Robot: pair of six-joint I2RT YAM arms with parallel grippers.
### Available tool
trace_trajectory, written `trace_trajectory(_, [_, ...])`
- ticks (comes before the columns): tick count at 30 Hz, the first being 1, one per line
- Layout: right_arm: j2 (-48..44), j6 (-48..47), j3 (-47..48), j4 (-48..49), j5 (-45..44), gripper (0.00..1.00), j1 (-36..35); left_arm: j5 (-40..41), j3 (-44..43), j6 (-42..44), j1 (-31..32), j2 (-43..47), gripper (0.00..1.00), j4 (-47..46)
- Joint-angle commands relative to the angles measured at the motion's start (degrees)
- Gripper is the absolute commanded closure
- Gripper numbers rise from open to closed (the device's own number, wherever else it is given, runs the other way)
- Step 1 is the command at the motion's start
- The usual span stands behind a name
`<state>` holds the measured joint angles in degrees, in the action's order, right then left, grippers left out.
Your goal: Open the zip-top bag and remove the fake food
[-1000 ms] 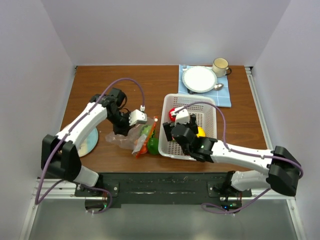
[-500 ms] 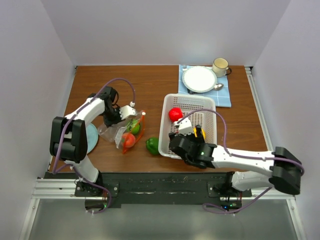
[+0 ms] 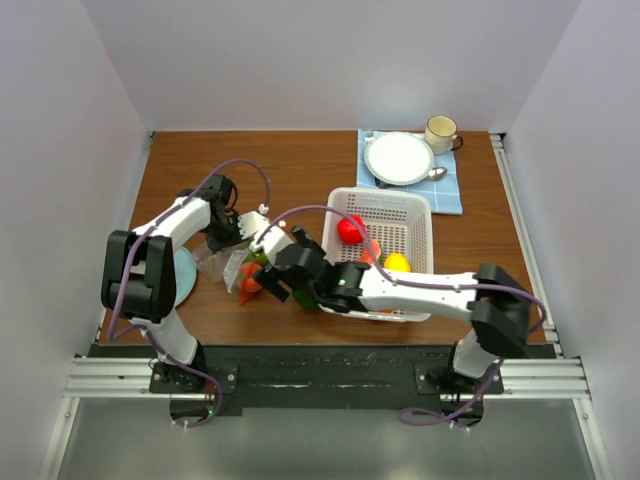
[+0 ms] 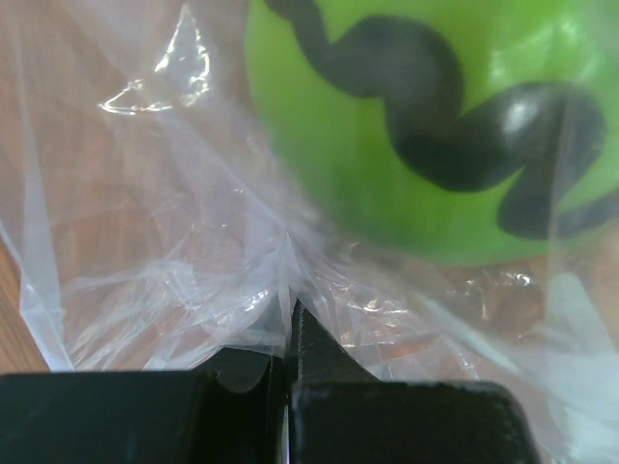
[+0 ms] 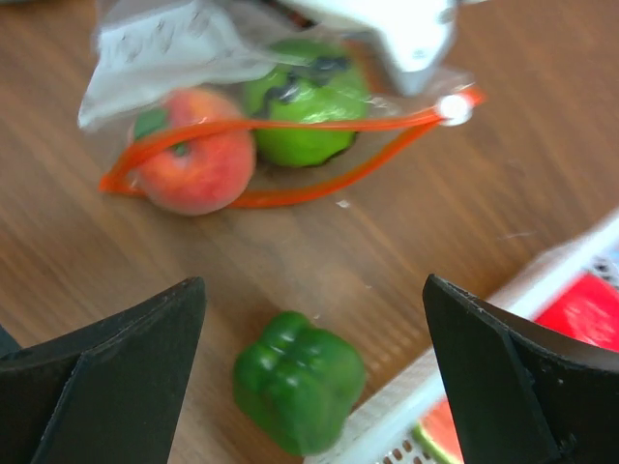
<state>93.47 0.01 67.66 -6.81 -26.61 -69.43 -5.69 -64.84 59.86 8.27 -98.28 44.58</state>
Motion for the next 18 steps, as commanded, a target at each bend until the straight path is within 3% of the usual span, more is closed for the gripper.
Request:
trace_trajectory(1, [6.9,-2.7,9.9,-11.8,4.7,0.01,-0.5,0.4,0.8,1.8,-0.6,2.1,1.0,-1.2])
trace_trajectory(7, [9.3,-0.5,10.0,-19.7,1.7,0.01,-0.4,-0.3,0.7,2.1,-0.6,2.8,1.0,-0.9])
trace_trajectory(18, [2.3,3.1,-0.6,-19.9,2.9,0.01,1.7,0.0,0.6,2.2,-0.7,3.2,1.0,-0.7])
